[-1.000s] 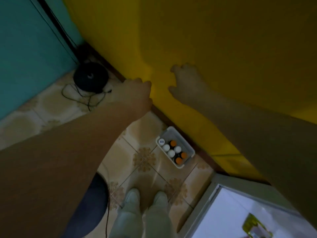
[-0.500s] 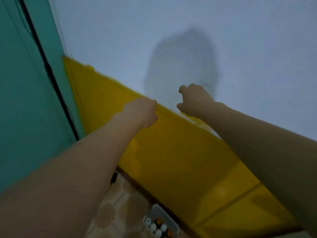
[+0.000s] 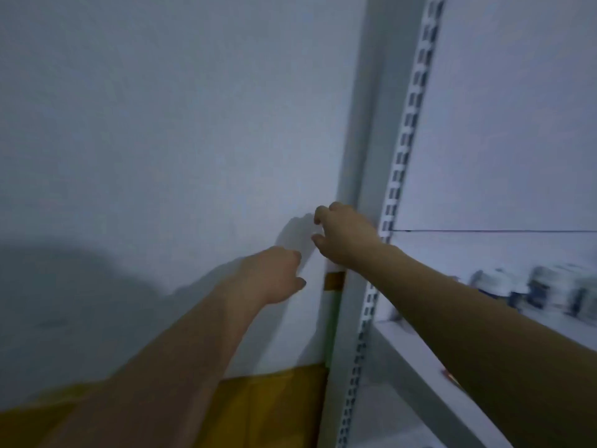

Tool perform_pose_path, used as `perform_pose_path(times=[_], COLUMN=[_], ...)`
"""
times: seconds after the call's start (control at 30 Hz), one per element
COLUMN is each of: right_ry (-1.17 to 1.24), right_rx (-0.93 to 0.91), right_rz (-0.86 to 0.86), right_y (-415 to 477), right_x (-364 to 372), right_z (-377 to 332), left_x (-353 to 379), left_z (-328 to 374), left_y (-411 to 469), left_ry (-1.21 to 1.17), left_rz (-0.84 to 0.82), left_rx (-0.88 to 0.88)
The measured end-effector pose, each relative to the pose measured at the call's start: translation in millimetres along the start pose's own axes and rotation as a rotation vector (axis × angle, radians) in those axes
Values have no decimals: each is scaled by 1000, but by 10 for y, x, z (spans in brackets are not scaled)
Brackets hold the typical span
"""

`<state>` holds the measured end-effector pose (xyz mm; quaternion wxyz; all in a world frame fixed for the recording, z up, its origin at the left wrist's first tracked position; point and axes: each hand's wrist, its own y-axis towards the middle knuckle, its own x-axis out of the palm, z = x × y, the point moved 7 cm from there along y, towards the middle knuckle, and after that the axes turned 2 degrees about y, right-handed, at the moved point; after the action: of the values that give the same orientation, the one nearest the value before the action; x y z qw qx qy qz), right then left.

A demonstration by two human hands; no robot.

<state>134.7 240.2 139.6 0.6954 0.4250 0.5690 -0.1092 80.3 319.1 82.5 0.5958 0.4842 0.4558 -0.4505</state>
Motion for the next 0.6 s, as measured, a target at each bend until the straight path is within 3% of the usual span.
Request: perform_pose_path(times=[0.1,0.23,0.33,0.6], right_ry=[-27,-92,-179,-375], right_rx=[2,72,222,743], right_rz=[-4,112,118,89], right_y=[-418,-949,-1429,-3131], right_x=[-313,-707,-988,-1781], right_z=[391,664,1067,1989], left_x=[56,96,95,-16], left_z=[910,1459,1800,3772], left_y=[245,322,237,-327], left_ry=[6,162,141,-81], left_rz=[-23,-75,-165,22], left_rx=[192,247,260,690])
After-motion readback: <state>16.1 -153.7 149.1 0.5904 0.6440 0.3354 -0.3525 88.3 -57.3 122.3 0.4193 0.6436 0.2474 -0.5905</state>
